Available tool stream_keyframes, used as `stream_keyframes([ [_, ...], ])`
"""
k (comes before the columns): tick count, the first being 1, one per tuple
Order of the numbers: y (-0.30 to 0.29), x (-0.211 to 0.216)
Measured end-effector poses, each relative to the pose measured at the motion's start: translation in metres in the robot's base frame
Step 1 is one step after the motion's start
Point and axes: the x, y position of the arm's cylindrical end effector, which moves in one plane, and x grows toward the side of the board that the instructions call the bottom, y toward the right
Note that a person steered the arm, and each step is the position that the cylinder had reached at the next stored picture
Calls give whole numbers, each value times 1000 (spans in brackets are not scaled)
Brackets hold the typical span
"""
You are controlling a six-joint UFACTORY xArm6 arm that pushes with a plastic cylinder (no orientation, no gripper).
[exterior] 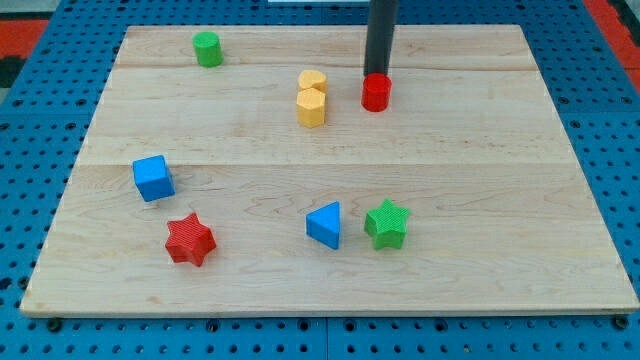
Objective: Push the blue cube to the top right of the board
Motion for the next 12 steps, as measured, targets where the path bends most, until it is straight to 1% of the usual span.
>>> stream_keyframes([
  [1, -39, -17],
  [2, -120, -27],
  [4, -205, 36],
  [5, -271, 41],
  [6, -338, 67],
  [7, -361, 133],
  [8, -291, 158],
  [9, -264, 159],
  [10, -295, 176],
  [11, -286, 196],
  [12, -171, 194],
])
